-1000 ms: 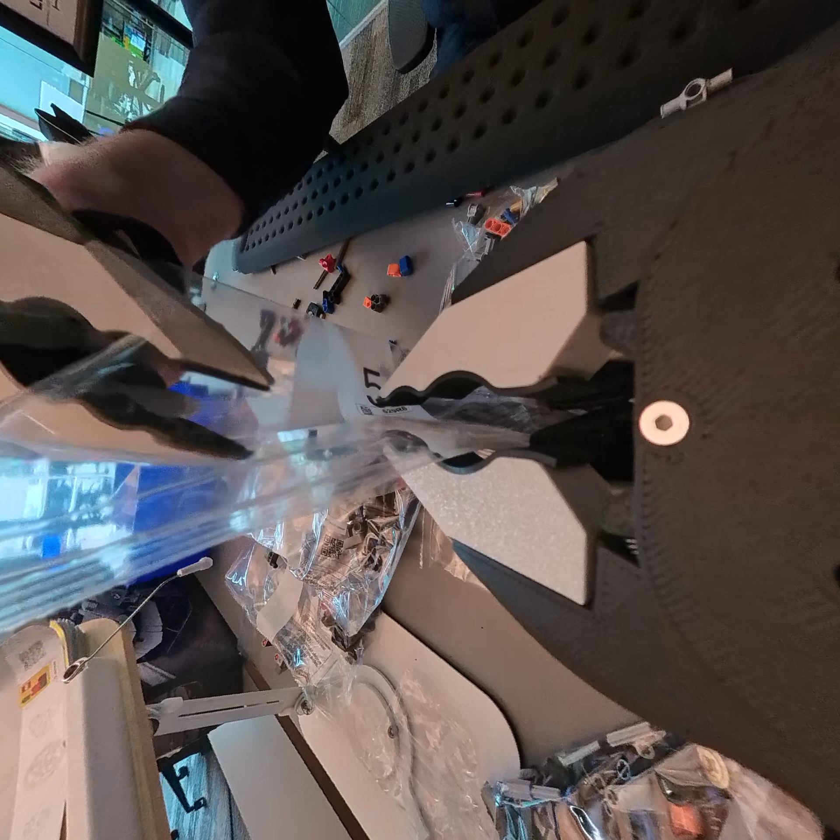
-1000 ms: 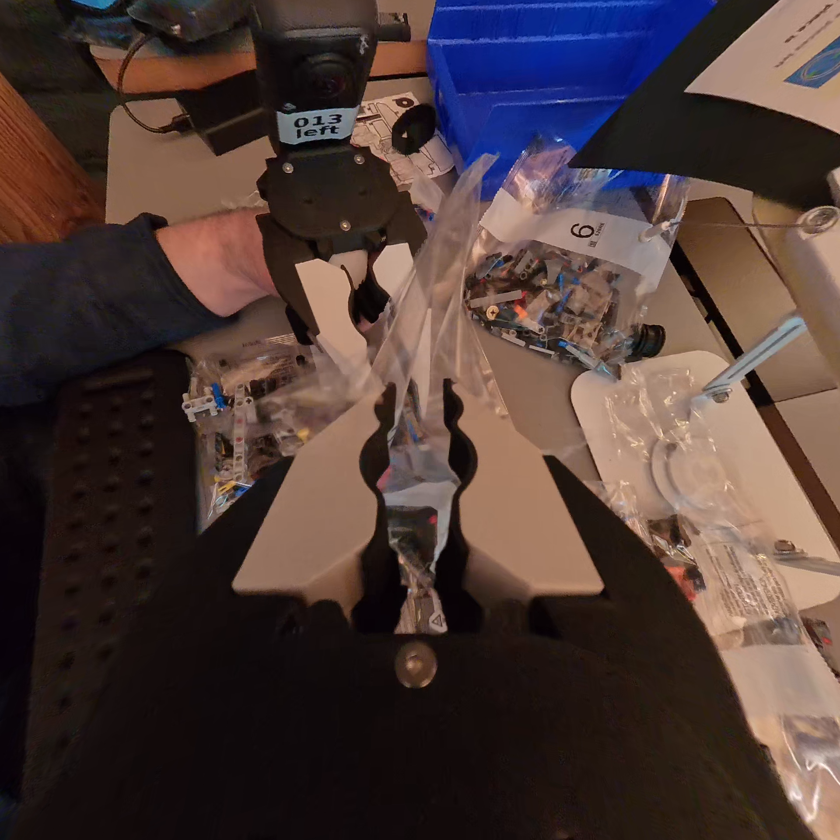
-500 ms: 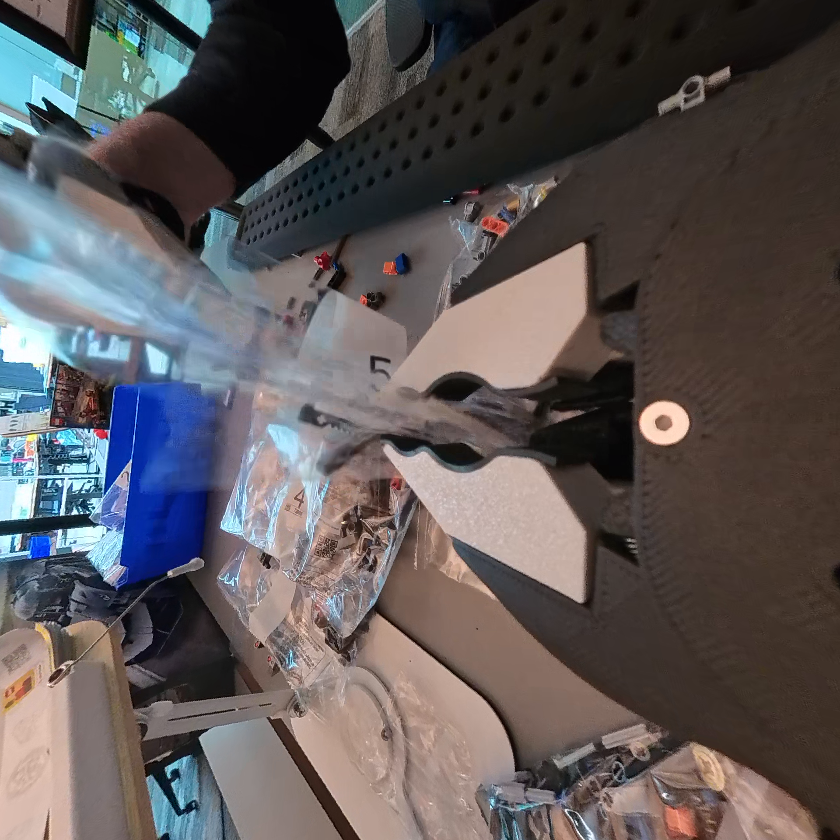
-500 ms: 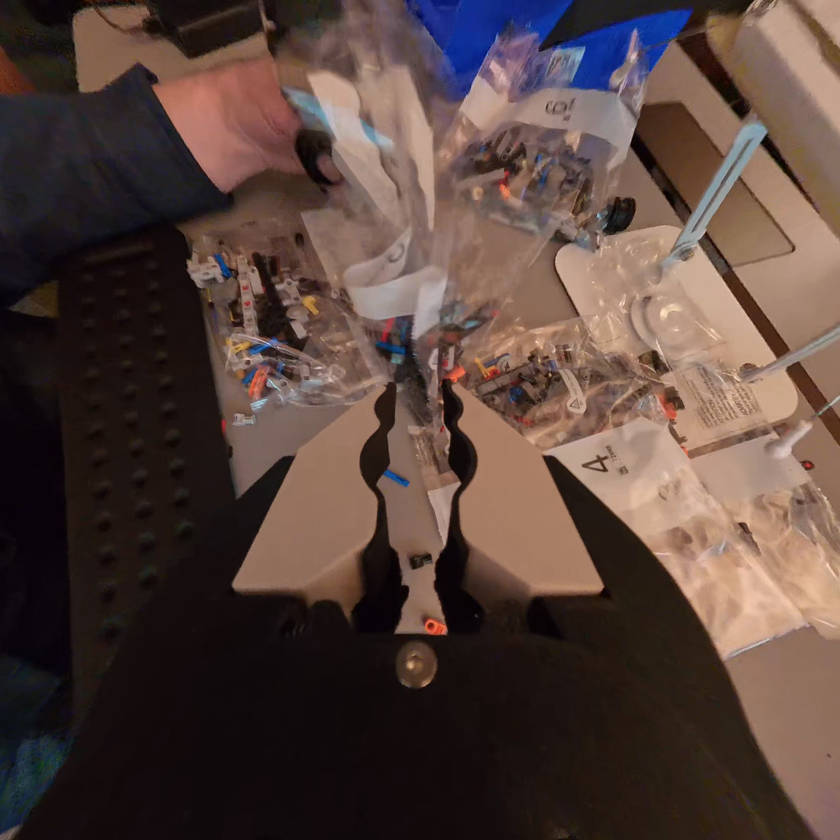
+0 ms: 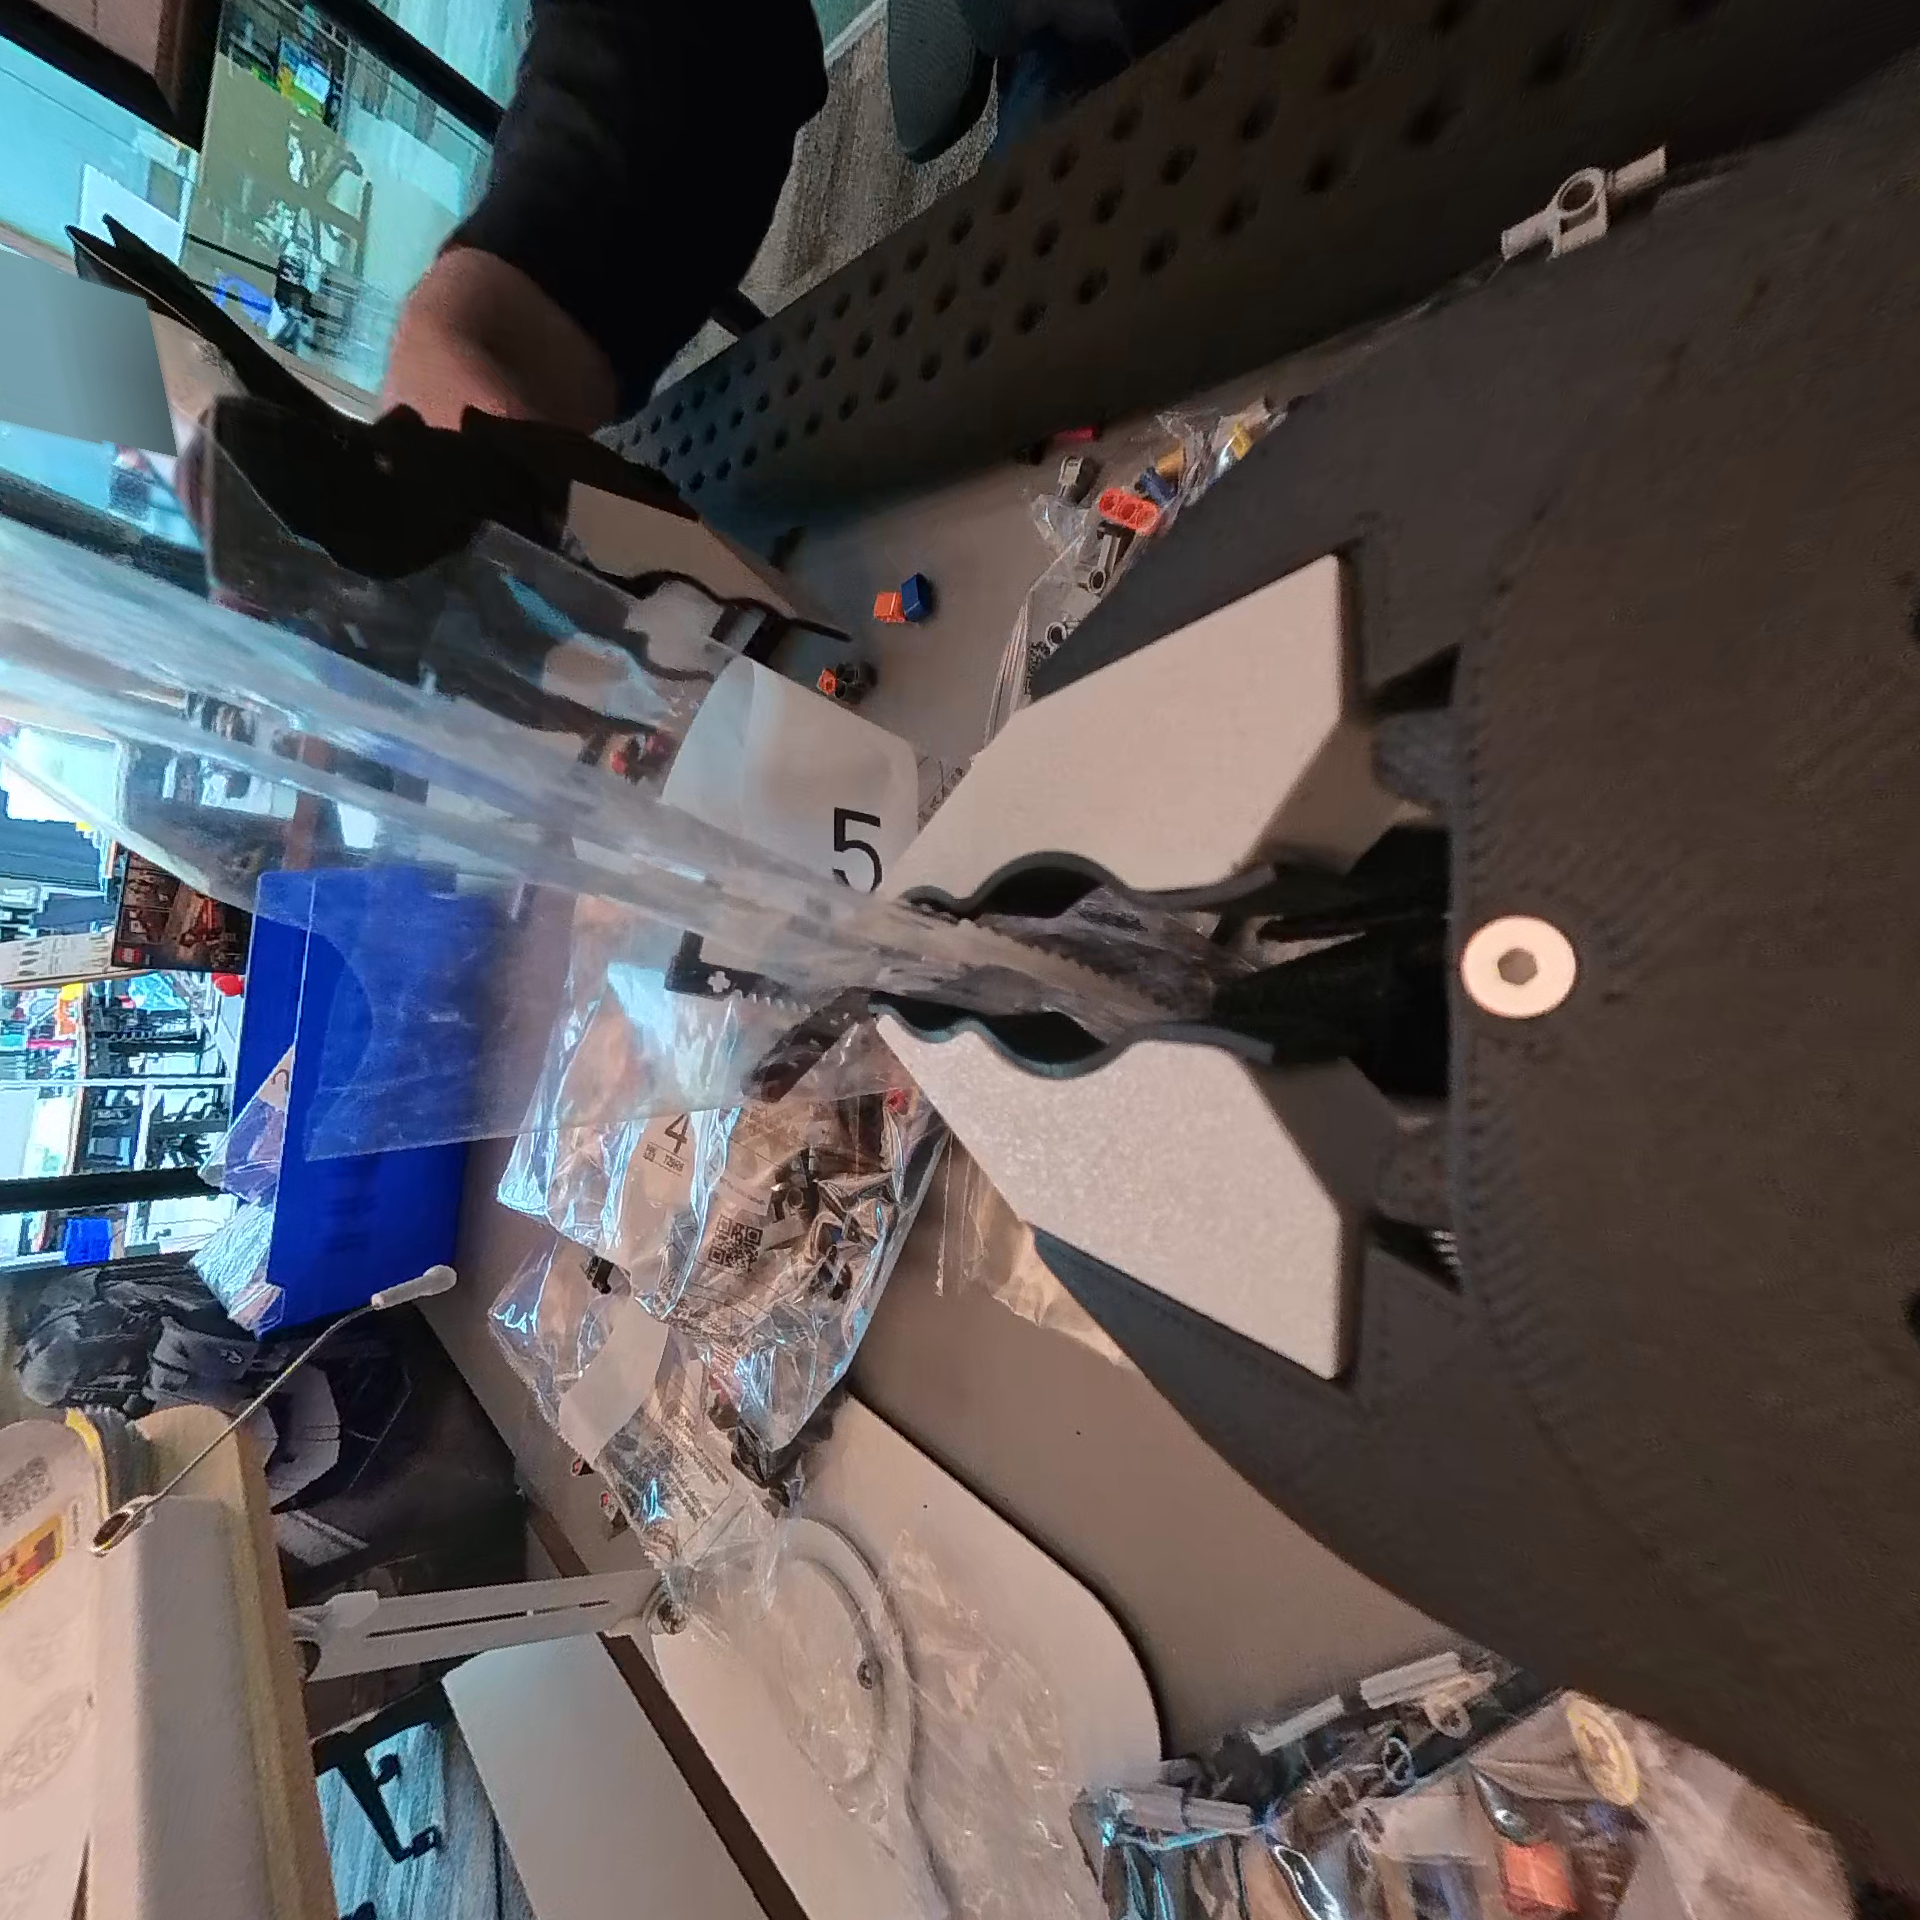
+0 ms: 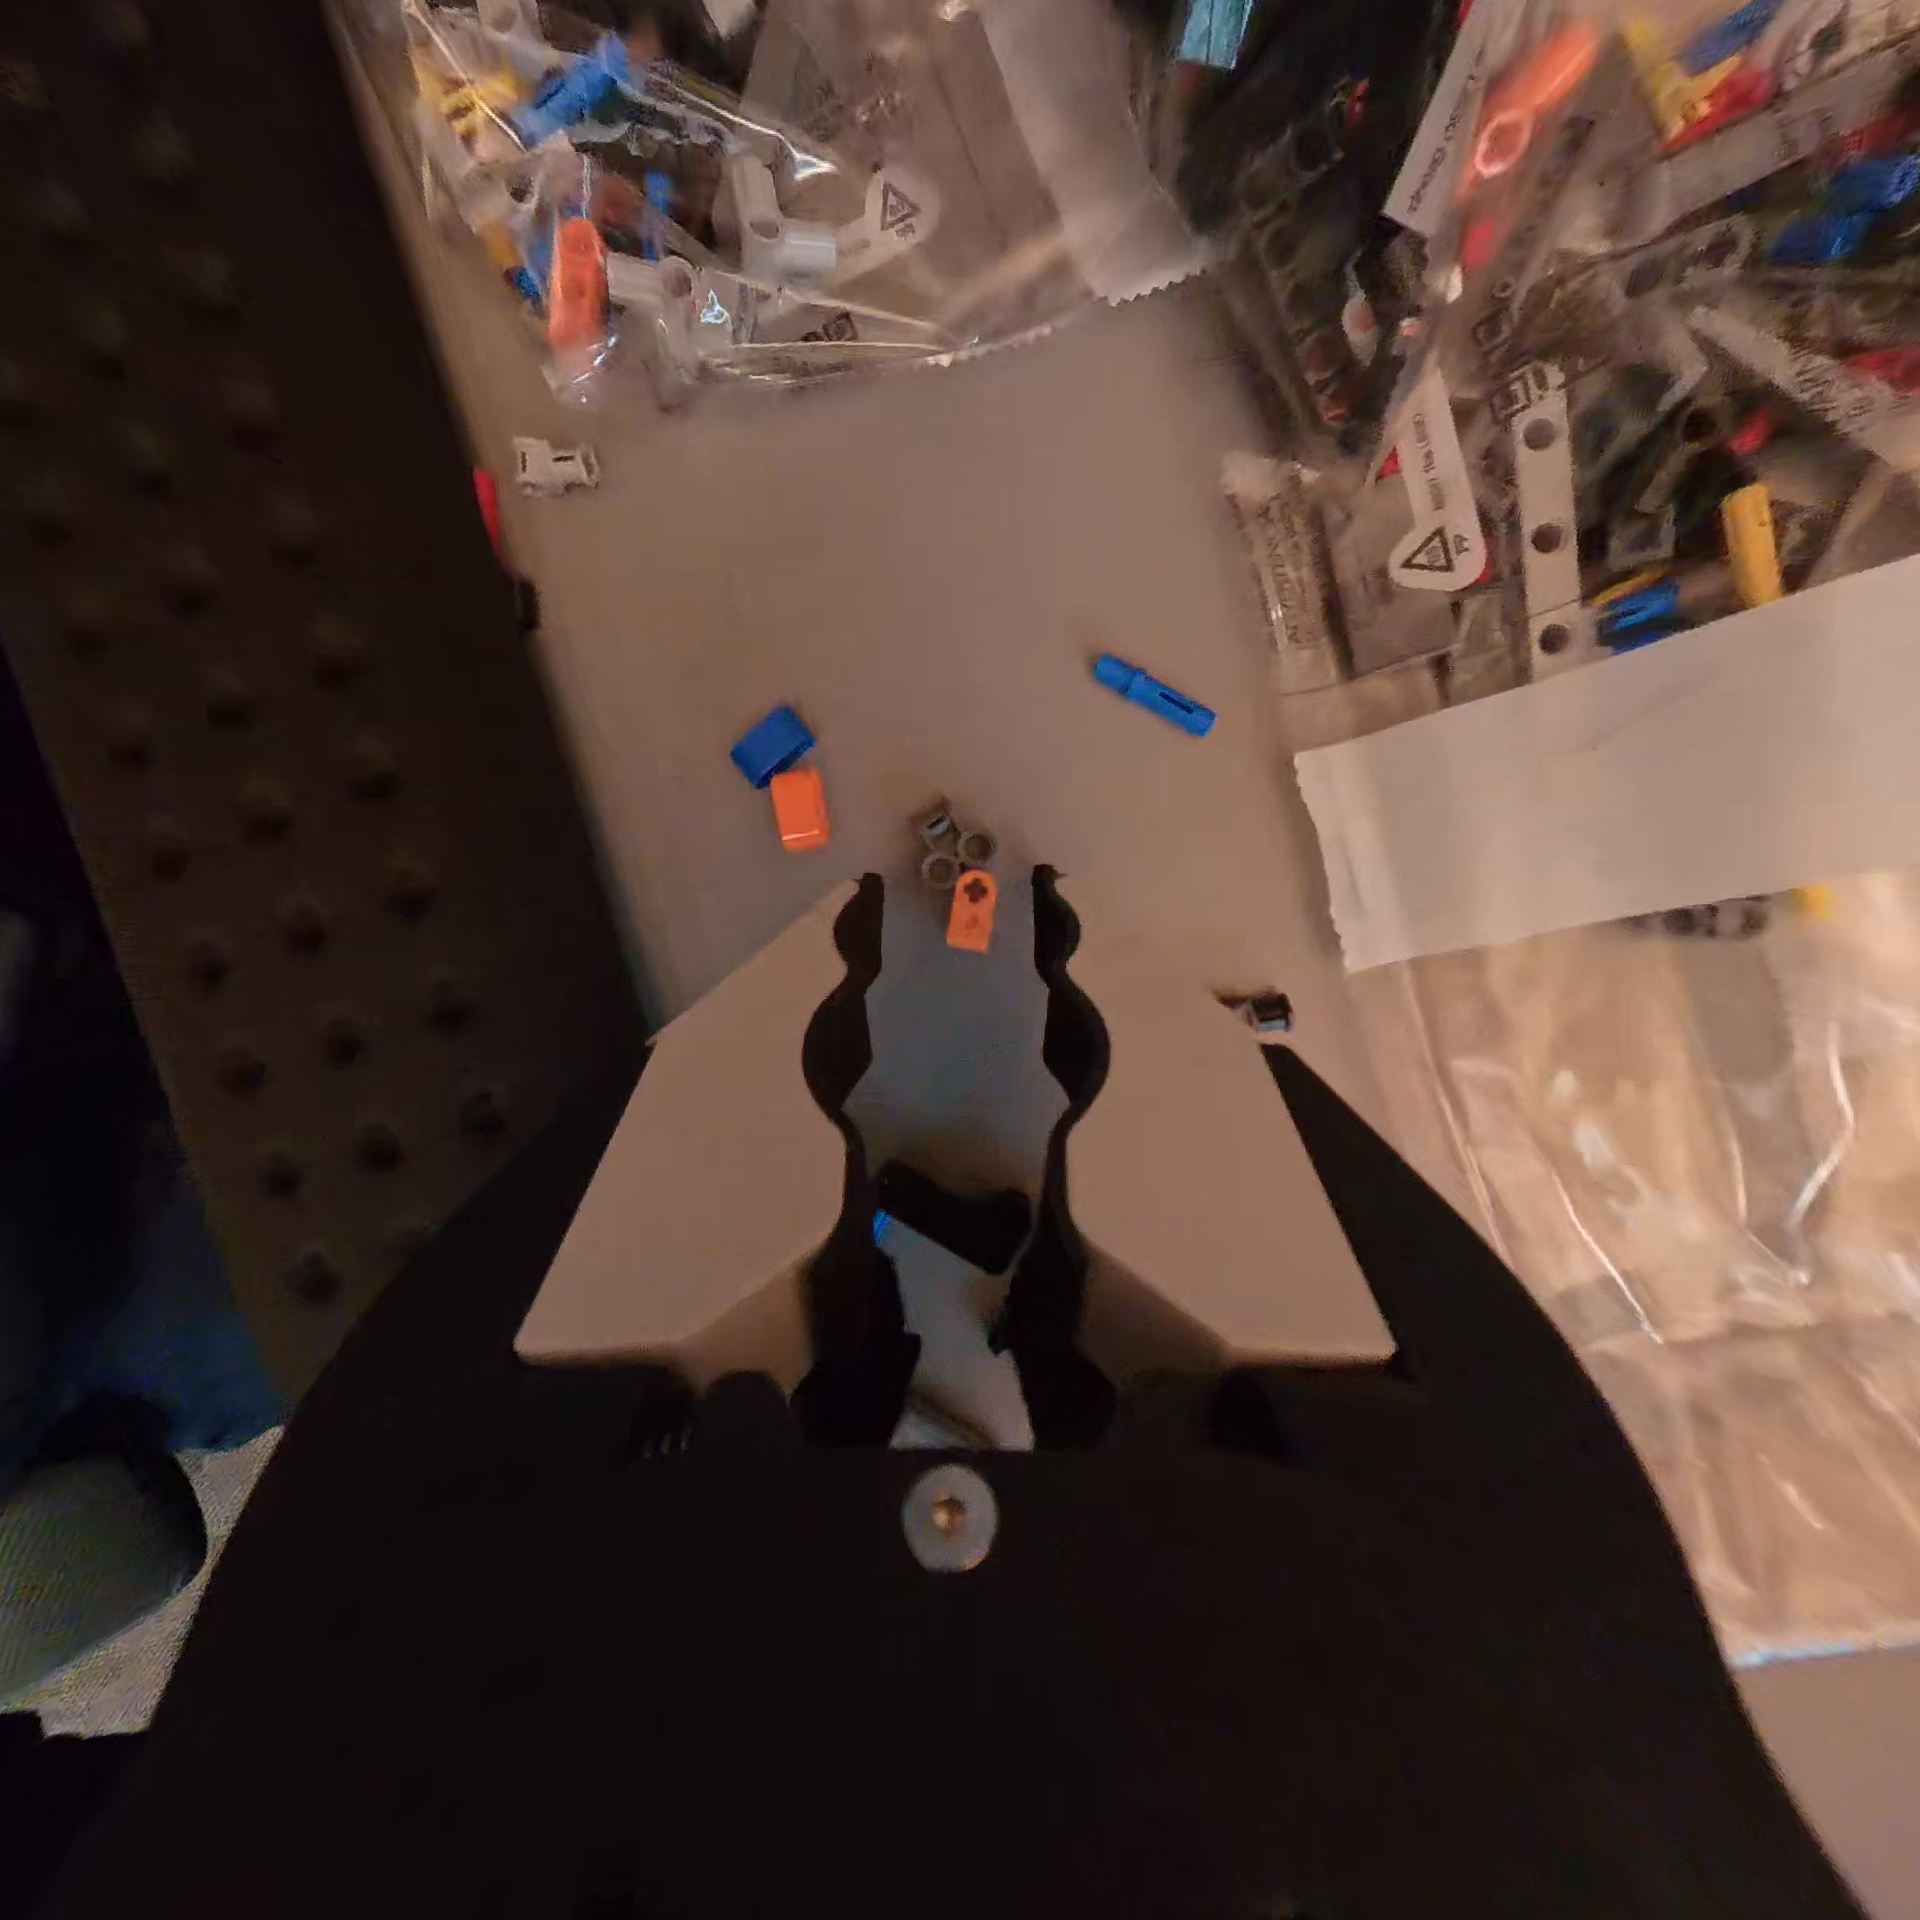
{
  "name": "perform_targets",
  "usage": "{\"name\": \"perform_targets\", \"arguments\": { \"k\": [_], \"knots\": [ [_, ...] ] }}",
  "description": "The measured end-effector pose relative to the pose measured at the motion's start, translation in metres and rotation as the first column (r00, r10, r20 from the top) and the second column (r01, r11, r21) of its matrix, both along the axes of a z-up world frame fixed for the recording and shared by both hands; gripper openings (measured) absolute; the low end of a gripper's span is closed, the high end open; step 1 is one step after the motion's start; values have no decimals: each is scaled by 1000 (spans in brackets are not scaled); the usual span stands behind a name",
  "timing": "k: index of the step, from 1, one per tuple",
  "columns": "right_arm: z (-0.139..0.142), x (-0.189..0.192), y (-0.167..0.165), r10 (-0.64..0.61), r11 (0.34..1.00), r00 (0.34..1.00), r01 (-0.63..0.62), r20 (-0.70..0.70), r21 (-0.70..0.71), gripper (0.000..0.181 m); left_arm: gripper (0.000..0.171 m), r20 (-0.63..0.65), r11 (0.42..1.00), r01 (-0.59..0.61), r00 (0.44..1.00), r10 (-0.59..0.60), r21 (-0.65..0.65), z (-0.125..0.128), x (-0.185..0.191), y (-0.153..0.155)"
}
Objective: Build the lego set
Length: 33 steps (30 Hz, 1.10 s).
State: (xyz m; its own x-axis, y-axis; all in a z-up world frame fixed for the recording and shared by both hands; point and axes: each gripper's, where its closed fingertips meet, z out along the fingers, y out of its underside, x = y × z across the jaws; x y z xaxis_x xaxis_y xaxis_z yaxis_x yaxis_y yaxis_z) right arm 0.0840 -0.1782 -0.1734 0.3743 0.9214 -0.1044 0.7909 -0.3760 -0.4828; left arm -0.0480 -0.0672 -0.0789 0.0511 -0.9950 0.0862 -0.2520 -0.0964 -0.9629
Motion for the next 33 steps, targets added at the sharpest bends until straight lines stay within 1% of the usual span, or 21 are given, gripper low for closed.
{"name": "perform_targets", "arguments": {
  "k": [3, 5, 7, 14, 17, 19, 21, 25, 27, 30, 33],
  "knots": [
    [-2, -3, 2, -10, 1000, 1000, 10, -23, 1, 23, 11, -1, 1000, 1, 1000, -1, 0, 0, 0, 0],
    [-3, -1, 6, -18, 1000, 1000, 18, -10, 25, 12, 11, -2, 1000, 0, 1000, 0, 1, 0, 0, 0],
    [-4, 0, 9, -22, 999, 1000, 22, -6, 43, 5, 11, -2, 1000, 0, 1000, 0, 2, 0, 0, 0],
    [-3, -2, 9, -15, 999, 1000, 16, -24, 47, 4, 11, -2, 1000, -1, 1000, 1, 2, 0, 0, 0],
    [4, -7, 11, -9, 998, 999, 12, -51, 61, 4, 11, -2, 1000, -1, 1000, 1, 1, 0, 0, 0],
    [16, -12, 16, -3, 996, 997, 10, -80, 88, 4, 11, -1, 1000, -1, 1000, 1, 1, 0, -1, 0],
    [36, -20, 24, 0, 991, 992, 18, -128, 134, 4, 11, -1, 1000, -2, 1000, 2, 0, 0, -1, 1],
    [94, -41, 49, 13, 959, 968, 59, -251, 279, 5, 11, -2, 1000, -1, 1000, 1, -2, -1, 0, 1],
    [119, -54, 58, 39, 943, 958, 58, -285, 327, 4, 11, -4, 1000, 0, 1000, 0, -3, -1, 0, 1],
    [140, -73, 70, 77, 920, 962, 33, -262, 392, 4, 12, -5, 1000, 1, 1000, -1, -2, -1, 0, 1],
    [152, -94, 79, 113, 899, 966, 0, -232, 438, 4, 12, -7, 1000, 2, 1000, -2, -1, -1, 0, 0]
  ]
}}
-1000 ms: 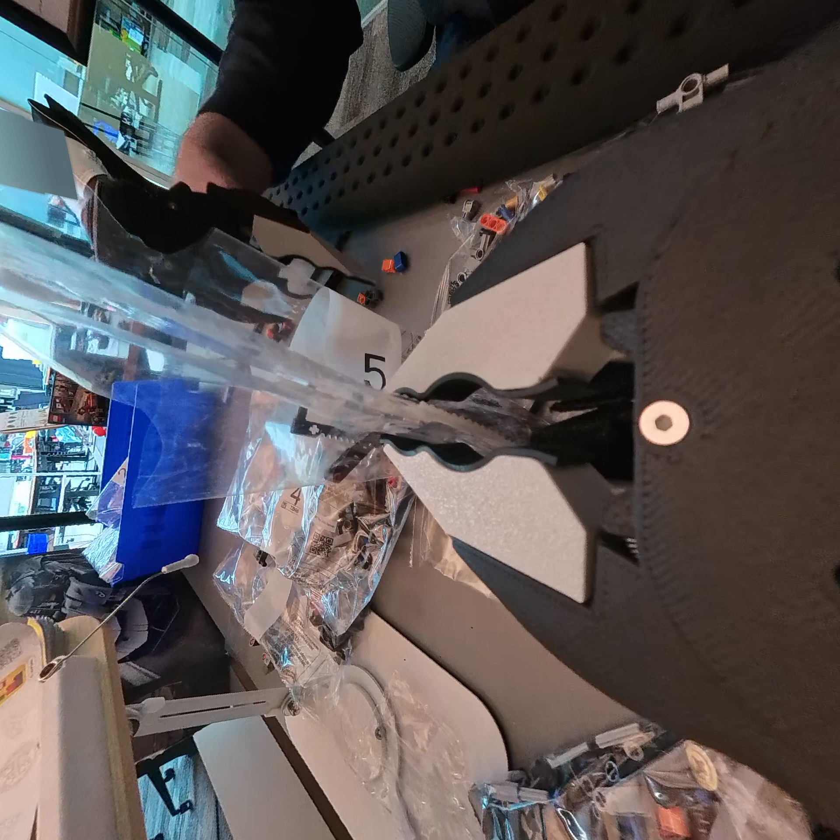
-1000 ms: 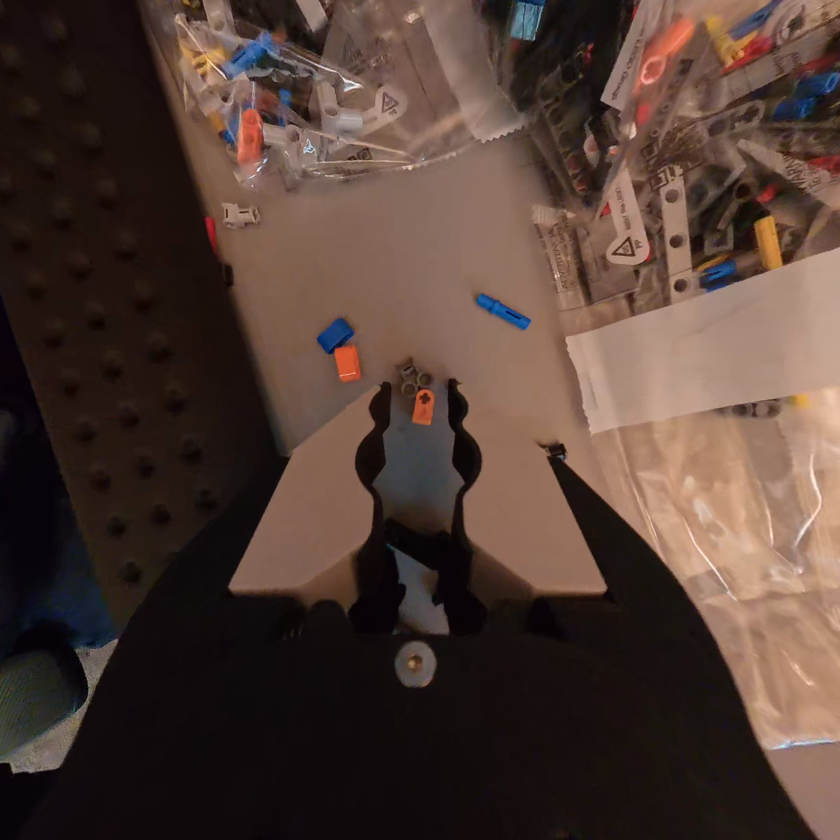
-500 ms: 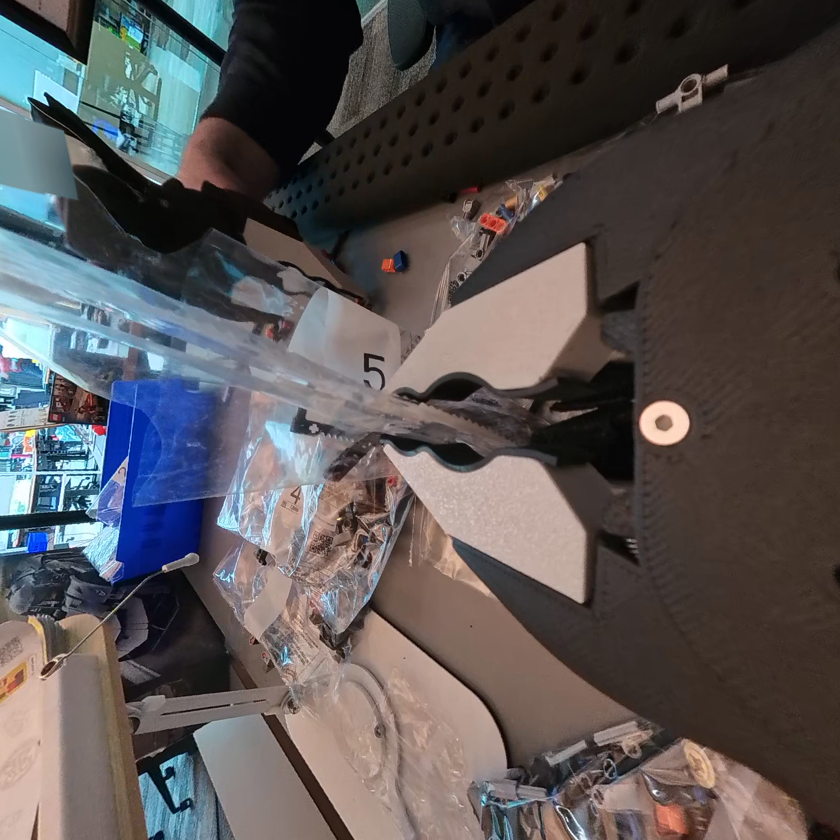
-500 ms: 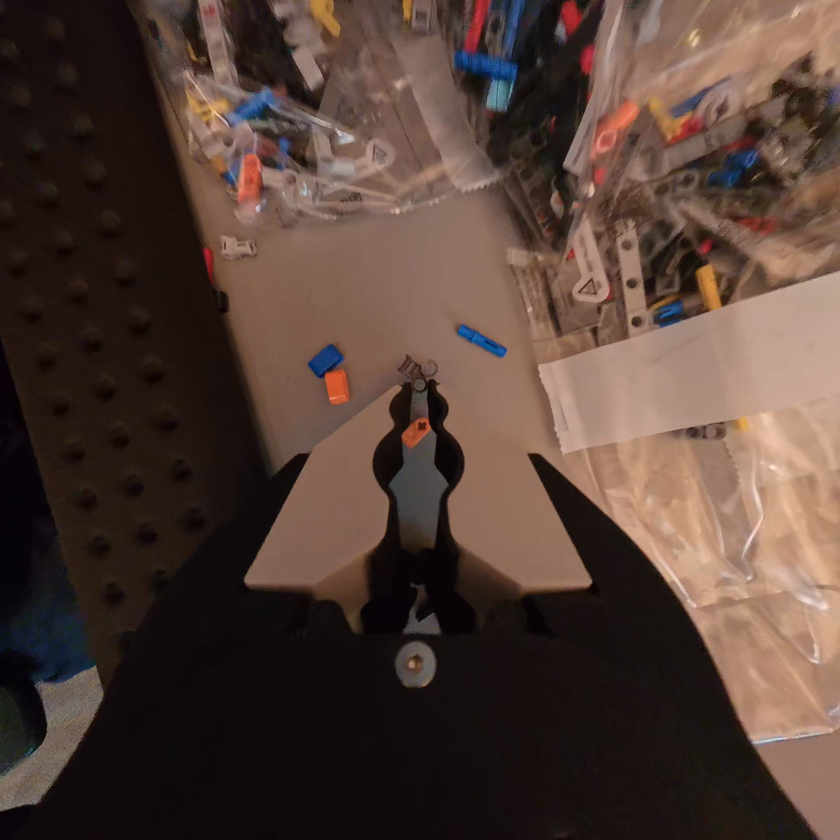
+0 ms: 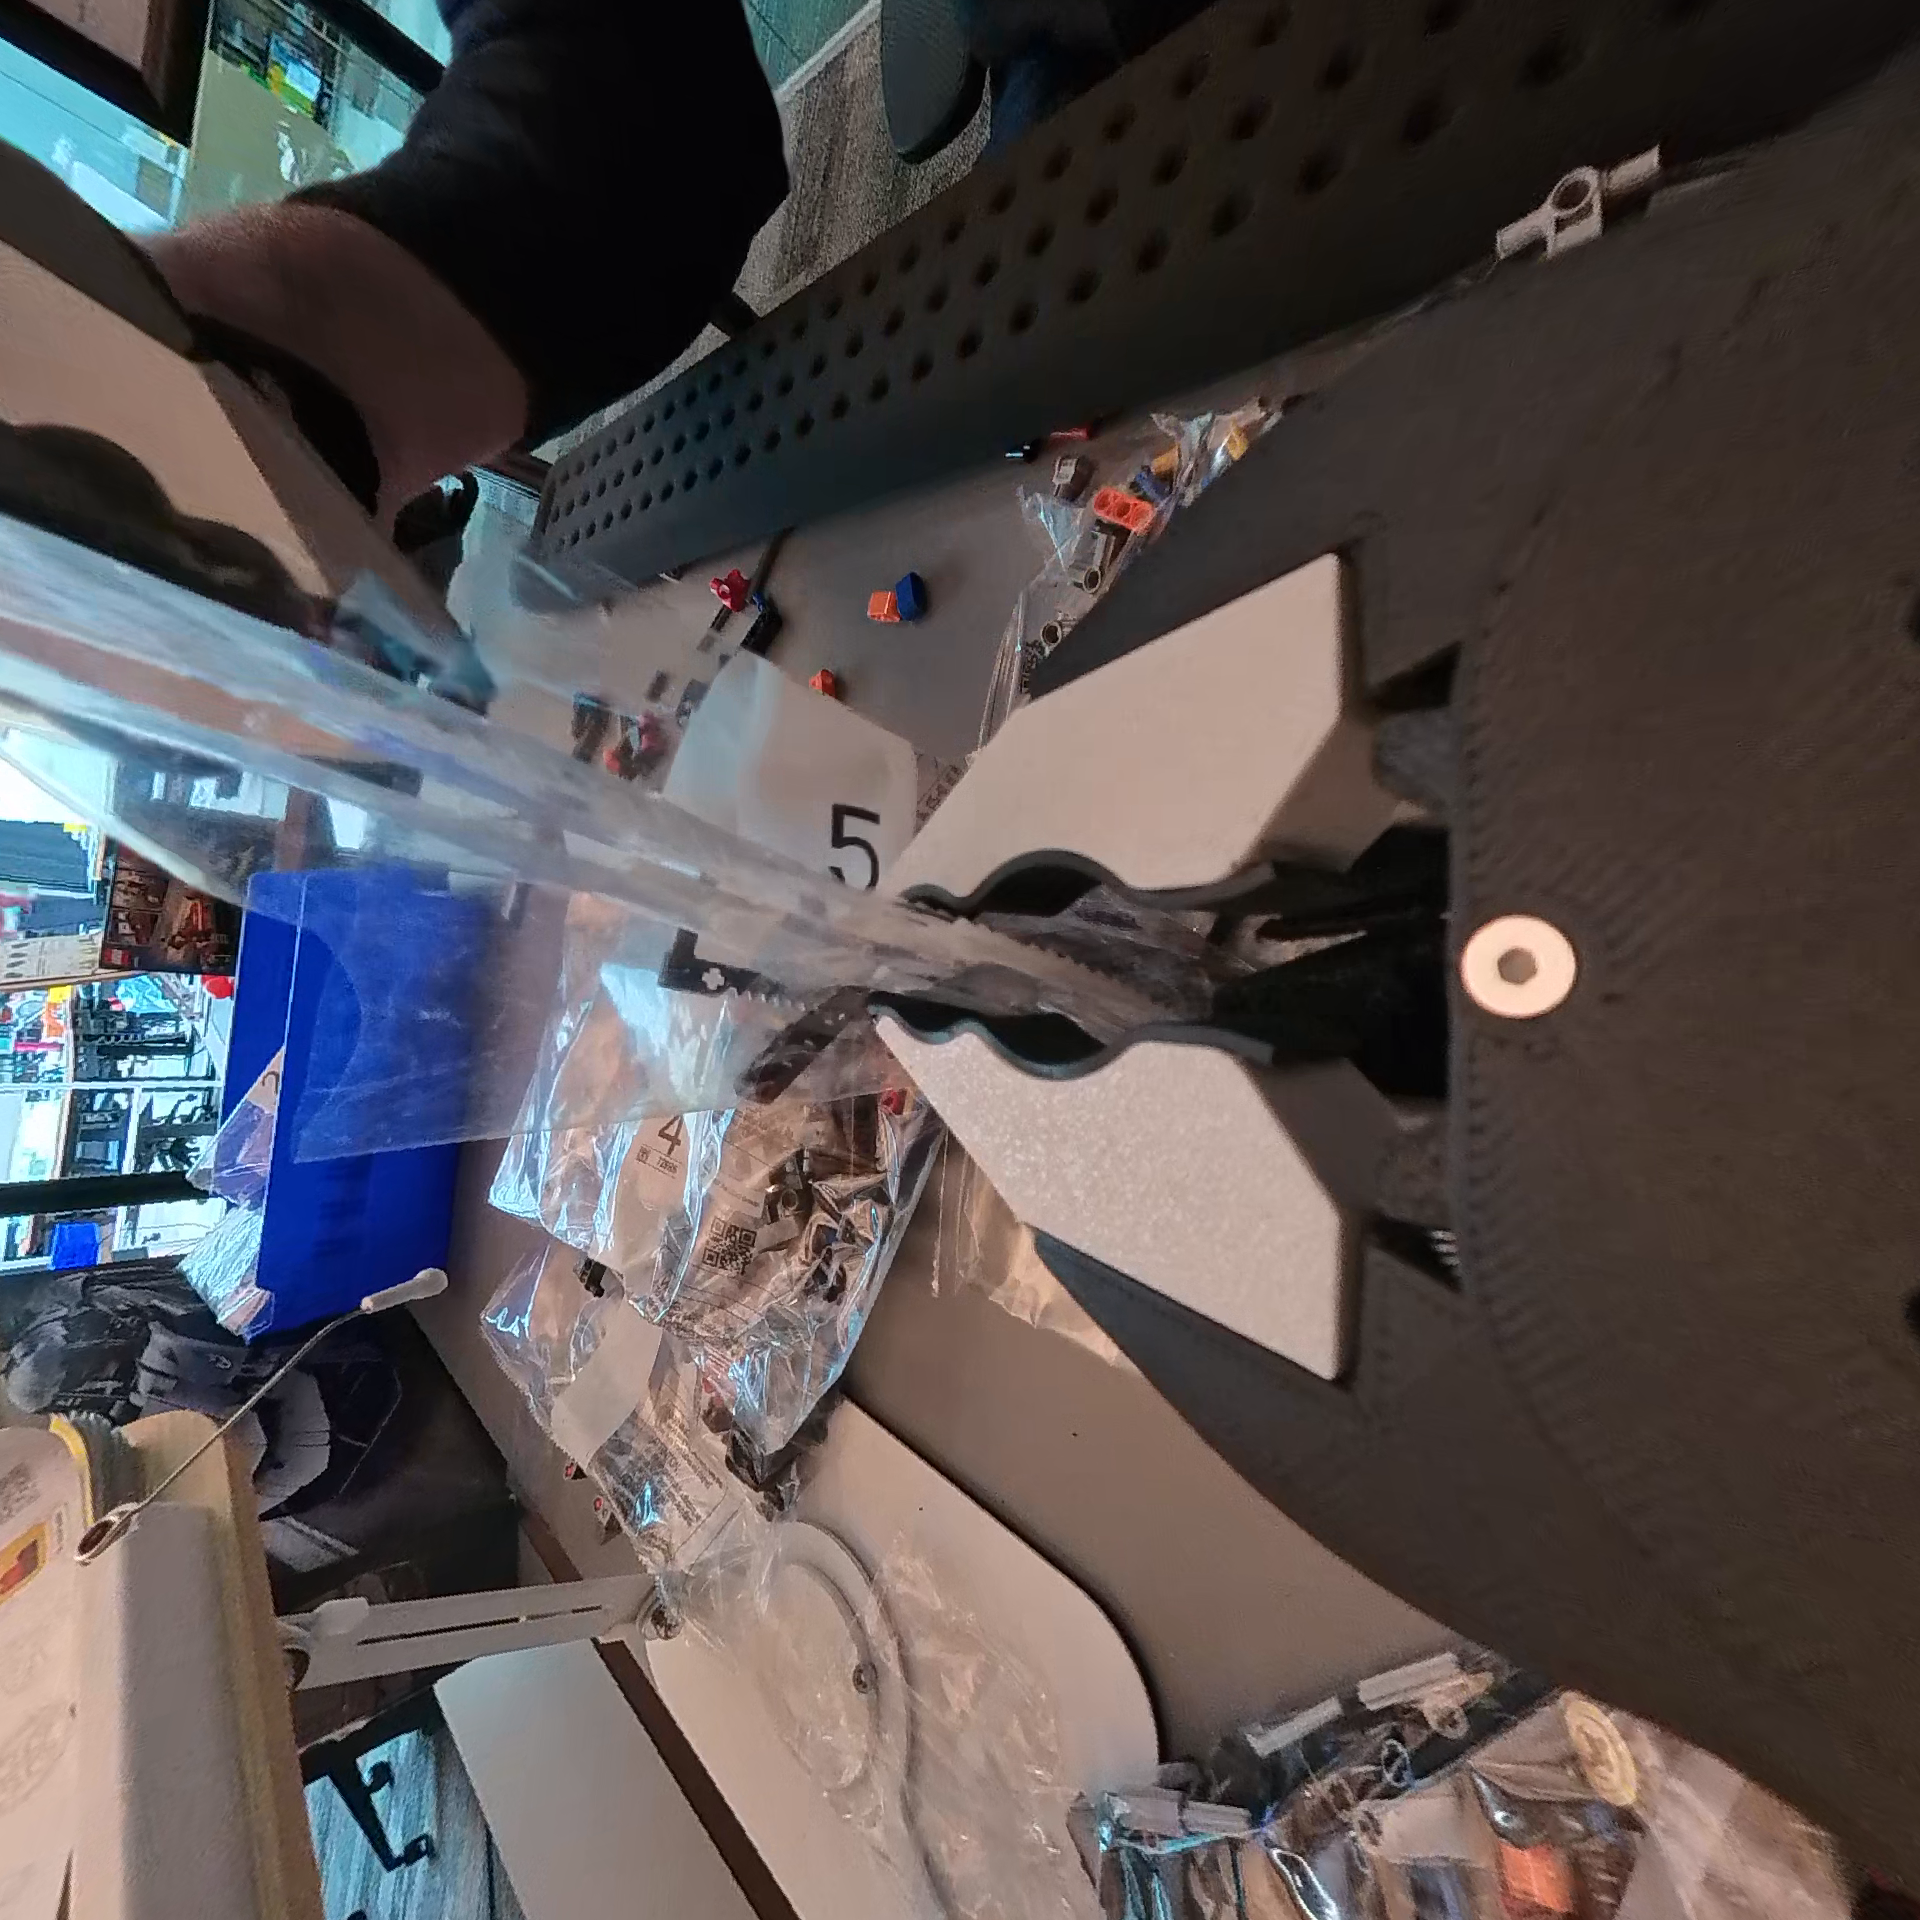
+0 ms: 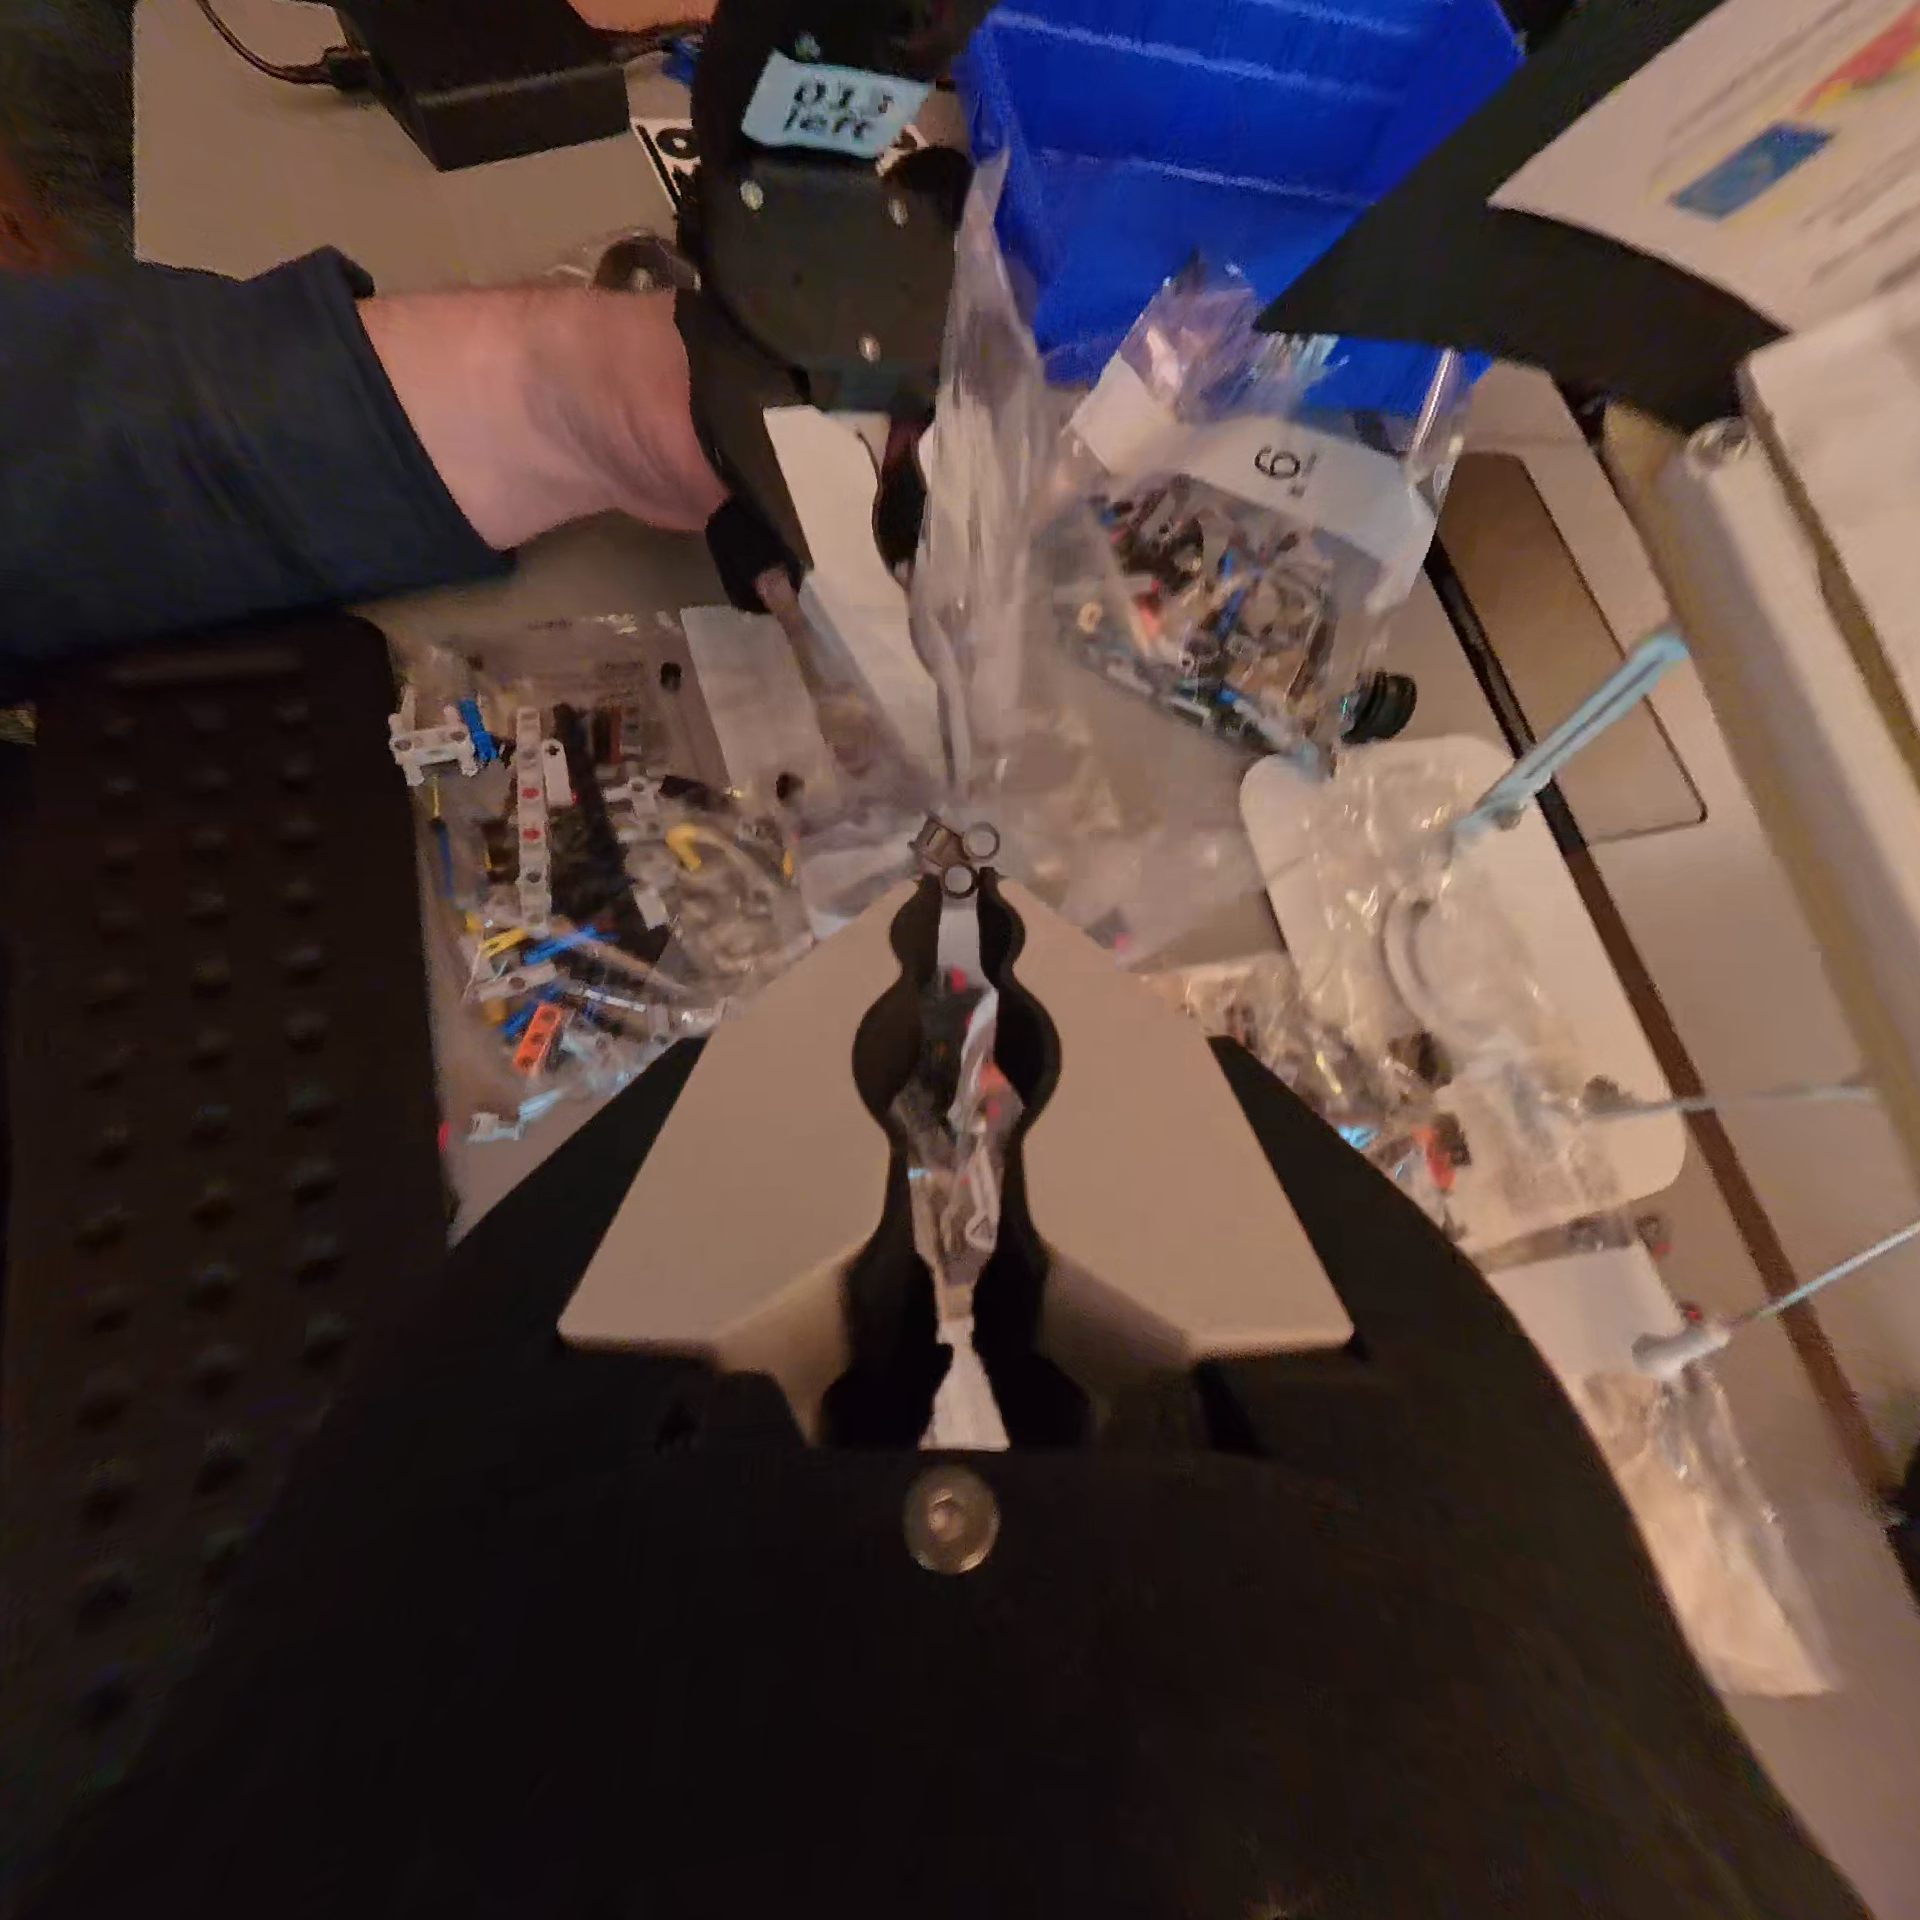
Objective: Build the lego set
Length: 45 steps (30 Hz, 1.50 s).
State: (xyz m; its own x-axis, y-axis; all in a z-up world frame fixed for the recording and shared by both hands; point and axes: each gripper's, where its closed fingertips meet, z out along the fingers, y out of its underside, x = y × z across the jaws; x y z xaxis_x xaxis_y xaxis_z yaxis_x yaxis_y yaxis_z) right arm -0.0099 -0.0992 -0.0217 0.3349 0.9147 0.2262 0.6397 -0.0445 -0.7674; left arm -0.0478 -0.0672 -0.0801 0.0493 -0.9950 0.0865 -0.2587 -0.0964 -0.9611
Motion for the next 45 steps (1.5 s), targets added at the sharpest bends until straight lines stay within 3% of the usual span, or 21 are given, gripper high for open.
{"name": "perform_targets", "arguments": {
  "k": [6, 11, 16, 23, 33, 45],
  "knots": [
    [0, -12, 28, -58, 996, 995, 52, 79, 75, 4, 12, -4, 1000, 3, 1000, -3, 3, 0, 1, -1],
    [9, -7, 39, -109, 993, 994, 109, -9, 53, 4, 12, -7, 1000, 7, 1000, -7, 5, 0, 2, -2],
    [15, -15, 36, -69, 997, 995, 71, -75, 29, 4, 12, -9, 1000, 9, 1000, -9, 4, -1, 2, -2],
    [5, -24, 33, -26, 999, 1000, 26, -17, 27, 11, 12, -8, 1000, 10, 1000, -10, 1, -1, 2, -2],
    [11, -5, 22, -17, 1000, 999, 18, -50, 18, 19, 12, -23, 1000, 12, 1000, -12, -3, -5, 4, -2],
    [-10, 42, 3, -71, 997, 997, 70, -24, -7, 17, 13, -40, 1000, 17, 999, -17, -5, -8, 5, -3]
  ]
}}
